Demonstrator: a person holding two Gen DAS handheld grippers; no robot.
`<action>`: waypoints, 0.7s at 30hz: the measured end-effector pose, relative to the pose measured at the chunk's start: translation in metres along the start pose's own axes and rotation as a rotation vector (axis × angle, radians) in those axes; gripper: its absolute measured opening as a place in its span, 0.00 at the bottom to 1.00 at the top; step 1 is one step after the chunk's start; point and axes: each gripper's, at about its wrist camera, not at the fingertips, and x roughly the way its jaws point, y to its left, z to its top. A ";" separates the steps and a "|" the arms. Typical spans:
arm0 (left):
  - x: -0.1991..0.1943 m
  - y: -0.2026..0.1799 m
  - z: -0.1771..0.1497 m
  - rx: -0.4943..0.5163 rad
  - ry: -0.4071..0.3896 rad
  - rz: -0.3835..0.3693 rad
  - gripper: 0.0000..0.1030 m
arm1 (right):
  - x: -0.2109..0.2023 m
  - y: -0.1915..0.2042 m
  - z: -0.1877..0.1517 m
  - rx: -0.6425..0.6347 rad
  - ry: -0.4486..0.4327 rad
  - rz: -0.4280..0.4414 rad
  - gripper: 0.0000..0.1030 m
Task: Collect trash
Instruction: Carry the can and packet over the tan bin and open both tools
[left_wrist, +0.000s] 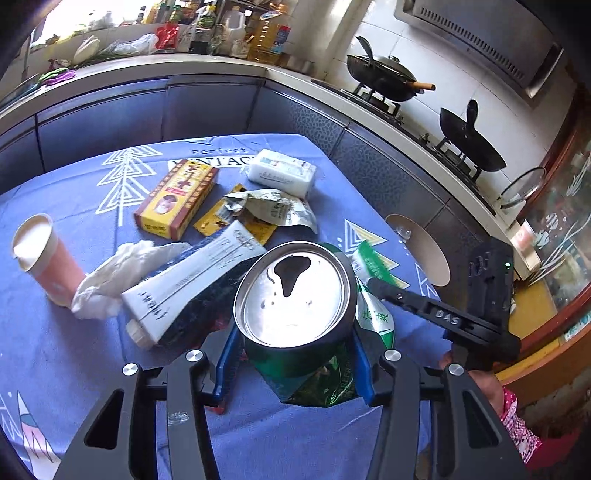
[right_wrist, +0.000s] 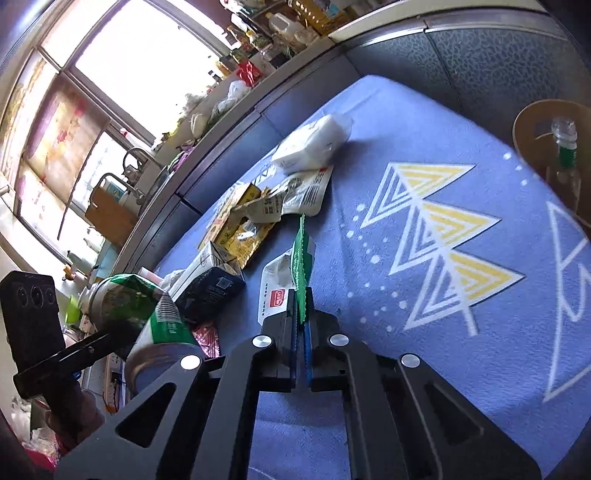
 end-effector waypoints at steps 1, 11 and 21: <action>0.003 -0.005 0.002 0.013 0.006 -0.006 0.50 | -0.012 -0.007 0.003 0.010 -0.035 -0.015 0.03; 0.102 -0.130 0.074 0.230 0.094 -0.149 0.50 | -0.125 -0.135 0.038 0.234 -0.334 -0.244 0.03; 0.246 -0.229 0.123 0.297 0.195 -0.128 0.50 | -0.129 -0.199 0.051 0.283 -0.341 -0.374 0.07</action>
